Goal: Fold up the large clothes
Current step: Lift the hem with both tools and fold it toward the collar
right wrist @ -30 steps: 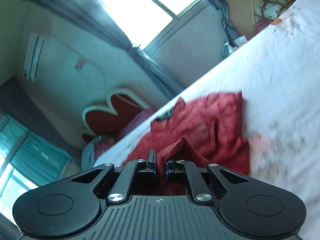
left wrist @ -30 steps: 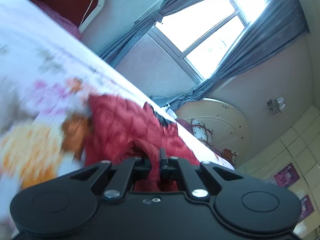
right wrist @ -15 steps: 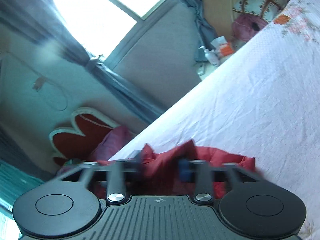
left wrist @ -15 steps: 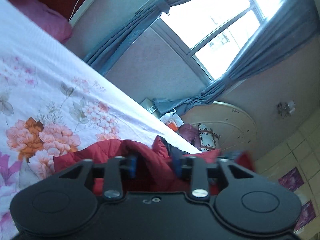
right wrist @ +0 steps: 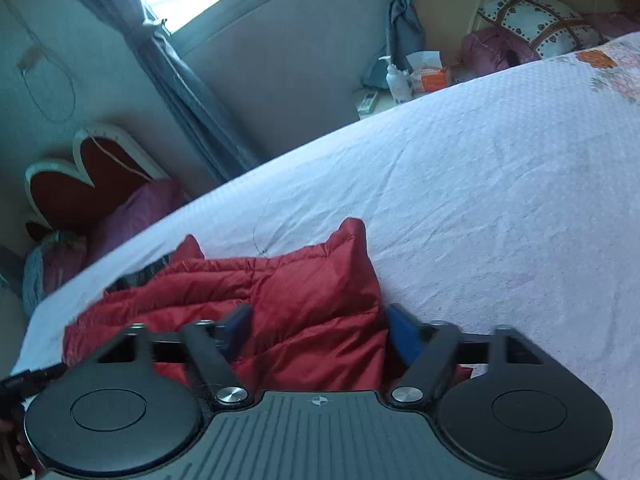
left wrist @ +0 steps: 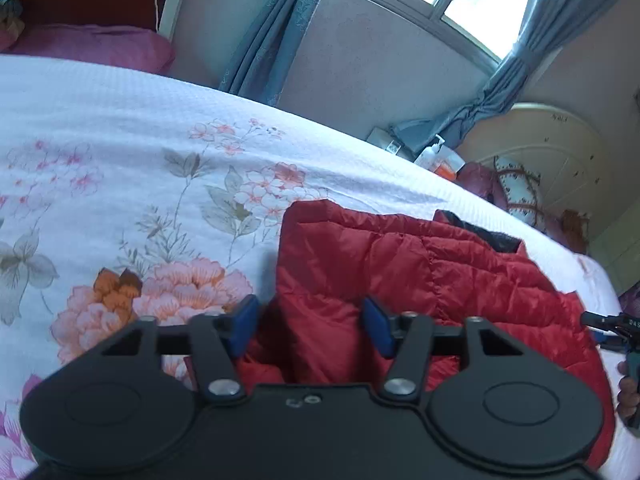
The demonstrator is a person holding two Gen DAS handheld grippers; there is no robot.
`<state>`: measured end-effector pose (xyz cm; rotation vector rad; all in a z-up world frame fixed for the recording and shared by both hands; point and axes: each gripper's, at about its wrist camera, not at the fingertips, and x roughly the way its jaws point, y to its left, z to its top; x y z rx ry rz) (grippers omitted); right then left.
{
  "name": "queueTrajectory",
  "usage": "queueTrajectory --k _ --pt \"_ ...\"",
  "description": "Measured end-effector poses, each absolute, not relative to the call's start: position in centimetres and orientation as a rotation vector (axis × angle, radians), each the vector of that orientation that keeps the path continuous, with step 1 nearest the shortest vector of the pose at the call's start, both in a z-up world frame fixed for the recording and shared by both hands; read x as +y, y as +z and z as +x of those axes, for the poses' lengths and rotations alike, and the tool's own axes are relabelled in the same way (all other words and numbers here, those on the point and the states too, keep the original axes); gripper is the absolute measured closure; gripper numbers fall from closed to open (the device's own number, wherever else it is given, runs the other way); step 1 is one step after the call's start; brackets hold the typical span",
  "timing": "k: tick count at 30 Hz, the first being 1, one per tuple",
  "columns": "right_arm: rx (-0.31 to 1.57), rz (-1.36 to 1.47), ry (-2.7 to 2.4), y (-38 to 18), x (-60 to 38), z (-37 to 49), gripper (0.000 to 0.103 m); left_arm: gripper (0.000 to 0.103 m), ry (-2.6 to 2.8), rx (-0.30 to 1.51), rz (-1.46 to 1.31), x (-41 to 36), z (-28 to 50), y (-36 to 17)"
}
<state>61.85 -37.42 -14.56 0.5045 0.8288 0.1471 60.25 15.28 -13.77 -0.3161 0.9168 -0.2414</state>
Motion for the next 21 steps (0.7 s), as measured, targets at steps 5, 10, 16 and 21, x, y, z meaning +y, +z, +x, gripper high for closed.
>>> queueTrajectory --k 5,10,16,21 --pt "0.823 0.370 0.152 -14.8 -35.5 61.7 0.093 0.097 -0.247 0.845 -0.220 13.9 59.4 -12.4" --pt "0.649 0.311 0.151 -11.9 -35.0 60.4 0.097 0.100 -0.249 0.643 -0.206 13.4 58.0 -8.9" --pt "0.648 0.253 0.084 -12.0 -34.0 62.5 0.097 0.100 -0.218 0.697 -0.152 12.0 61.2 -9.8" --pt "0.808 0.246 0.021 -16.9 -34.2 64.9 0.096 0.099 -0.193 0.841 -0.107 11.3 63.5 -14.8"
